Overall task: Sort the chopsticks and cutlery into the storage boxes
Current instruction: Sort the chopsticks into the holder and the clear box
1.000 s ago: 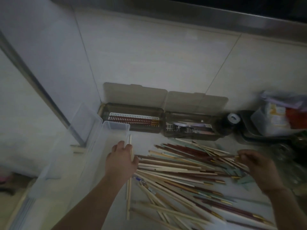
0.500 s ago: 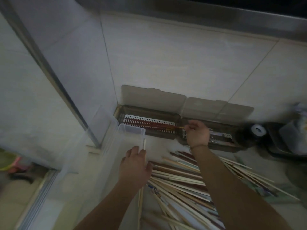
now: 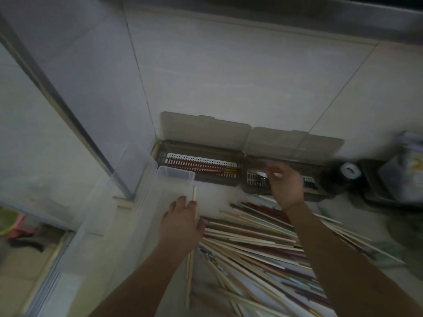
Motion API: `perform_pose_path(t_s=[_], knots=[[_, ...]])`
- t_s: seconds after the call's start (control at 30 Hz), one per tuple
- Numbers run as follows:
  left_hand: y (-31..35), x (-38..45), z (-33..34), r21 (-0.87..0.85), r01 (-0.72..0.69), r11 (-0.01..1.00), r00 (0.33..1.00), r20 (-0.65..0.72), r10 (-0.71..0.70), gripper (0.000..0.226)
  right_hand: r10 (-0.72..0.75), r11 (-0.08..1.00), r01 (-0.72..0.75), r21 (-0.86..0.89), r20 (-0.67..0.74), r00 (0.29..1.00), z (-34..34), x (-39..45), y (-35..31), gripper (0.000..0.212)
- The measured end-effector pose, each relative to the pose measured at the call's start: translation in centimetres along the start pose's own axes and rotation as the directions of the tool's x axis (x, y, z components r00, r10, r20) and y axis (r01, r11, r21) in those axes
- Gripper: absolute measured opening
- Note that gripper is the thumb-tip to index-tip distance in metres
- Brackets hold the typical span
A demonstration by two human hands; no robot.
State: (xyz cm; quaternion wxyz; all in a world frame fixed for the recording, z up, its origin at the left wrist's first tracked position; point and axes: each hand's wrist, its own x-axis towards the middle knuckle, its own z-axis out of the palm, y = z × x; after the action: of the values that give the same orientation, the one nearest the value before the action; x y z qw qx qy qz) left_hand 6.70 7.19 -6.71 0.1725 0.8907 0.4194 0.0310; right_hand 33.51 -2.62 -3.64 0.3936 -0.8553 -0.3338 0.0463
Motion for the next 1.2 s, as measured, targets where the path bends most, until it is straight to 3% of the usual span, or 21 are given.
perform_pose_path(t_s=[0.13,0.27,0.53,0.93,1.0,1.1,1.2], knots=[[0.0,0.1,0.1,-0.002,0.003,1.000,1.000,0.008,-0.003,0.048,-0.062,0.955,0.075,-0.286,0.055,0.997,-4.1,-4.0,4.2,0.011],[0.0,0.2,0.1,-0.010,0.009,1.000,1.000,0.012,-0.009,0.051,-0.239,0.833,0.265,-0.486,0.116,0.964,-5.7,-7.7,6.7,0.019],[0.1,0.1,-0.1,-0.032,0.034,0.999,0.999,0.021,-0.033,0.052,0.153,0.733,0.028,-0.680,0.205,0.967,-5.5,-8.4,7.8,0.030],[0.3,0.0,-0.4,-0.024,0.044,0.999,0.999,0.027,-0.044,0.050,0.239,0.694,0.072,-0.716,0.324,0.915,-5.3,-8.4,6.7,0.031],[0.3,0.0,-0.4,-0.030,0.036,0.999,0.999,0.019,-0.036,0.050,0.174,0.693,0.118,-0.711,0.325,0.930,-5.2,-8.2,6.2,0.028],[0.4,0.0,-0.4,-0.050,0.033,0.998,0.999,0.017,-0.032,0.050,-0.046,0.775,0.237,-0.586,0.321,0.946,-4.4,-8.1,4.0,0.024],[0.3,0.0,-0.4,-0.045,0.028,0.999,0.999,0.019,-0.027,0.050,-0.299,0.819,0.439,-0.369,0.378,0.876,-3.0,-7.9,0.4,0.020]])
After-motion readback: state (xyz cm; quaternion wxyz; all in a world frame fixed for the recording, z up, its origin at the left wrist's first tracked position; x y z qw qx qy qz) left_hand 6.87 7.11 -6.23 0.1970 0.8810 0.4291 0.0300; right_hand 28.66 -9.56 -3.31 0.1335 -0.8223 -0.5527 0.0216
